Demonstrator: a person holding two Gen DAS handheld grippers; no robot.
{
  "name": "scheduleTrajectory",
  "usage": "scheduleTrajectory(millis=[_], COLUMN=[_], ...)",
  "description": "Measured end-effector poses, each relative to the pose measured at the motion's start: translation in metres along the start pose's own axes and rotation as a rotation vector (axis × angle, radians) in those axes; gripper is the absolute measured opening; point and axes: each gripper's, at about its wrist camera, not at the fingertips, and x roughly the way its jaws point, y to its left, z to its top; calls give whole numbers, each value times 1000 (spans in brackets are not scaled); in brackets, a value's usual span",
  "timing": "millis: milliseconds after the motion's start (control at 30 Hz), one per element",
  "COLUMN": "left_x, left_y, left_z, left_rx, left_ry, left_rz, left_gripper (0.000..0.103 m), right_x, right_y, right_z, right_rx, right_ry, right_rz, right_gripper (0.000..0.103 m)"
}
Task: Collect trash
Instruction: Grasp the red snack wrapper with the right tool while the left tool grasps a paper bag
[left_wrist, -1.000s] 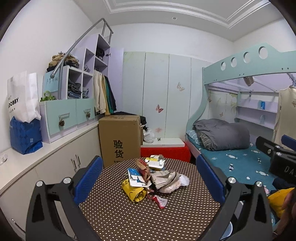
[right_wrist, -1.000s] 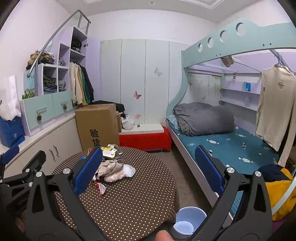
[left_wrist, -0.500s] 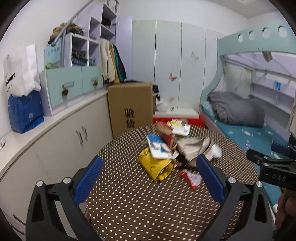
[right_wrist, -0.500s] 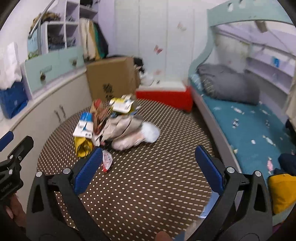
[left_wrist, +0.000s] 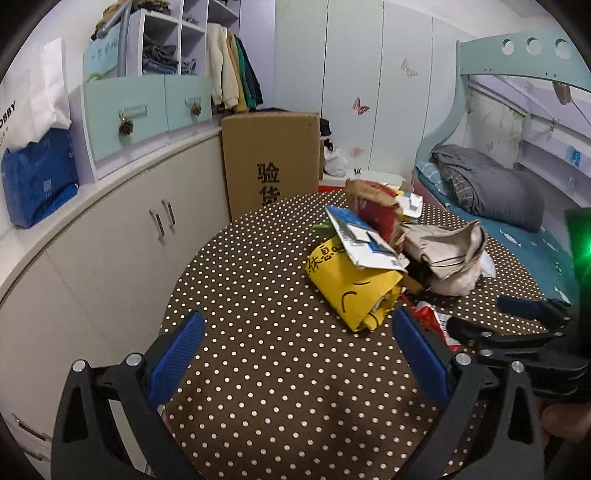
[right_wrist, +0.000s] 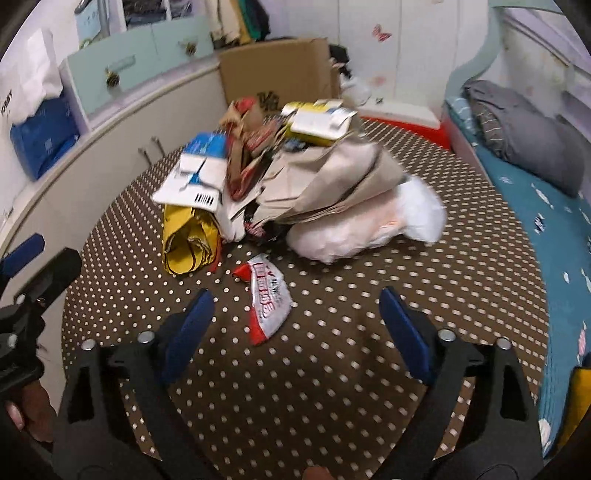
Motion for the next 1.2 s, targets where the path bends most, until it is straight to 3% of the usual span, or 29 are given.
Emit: scheduleTrajectory(millis=[100, 167, 233, 300, 600, 833, 1000, 1200], left_x=[10, 16, 23, 30, 58, 93, 106, 98], left_y=[1, -1, -5, -9, -33, -58, -68, -65], left_z=[3, 5, 8, 11, 34, 62, 67, 81], left_rx=[0, 5, 15, 27, 64, 140, 183, 168], left_ry=[14, 20, 31, 42, 77, 100, 125, 78], left_rz=[-4, -8, -14, -24, -64, 9, 1, -3], left_gripper=[99, 99, 99, 99, 99, 99, 98, 98], right_x=[17, 26, 32, 31, 18, 8, -2, -14], right_y=[4, 5, 7, 6, -26, -37, -41, -50], right_z=[2, 2, 1, 0, -6, -2, 0, 2], right_rx=[-21, -31, -53, -64, 25, 46, 53, 68], right_ry=[33, 50, 49, 40, 4, -23, -36, -63], right_rz=[14, 24, 23, 28, 86, 115, 129, 129], right_gripper=[72, 57, 34, 23, 20, 20, 20, 20])
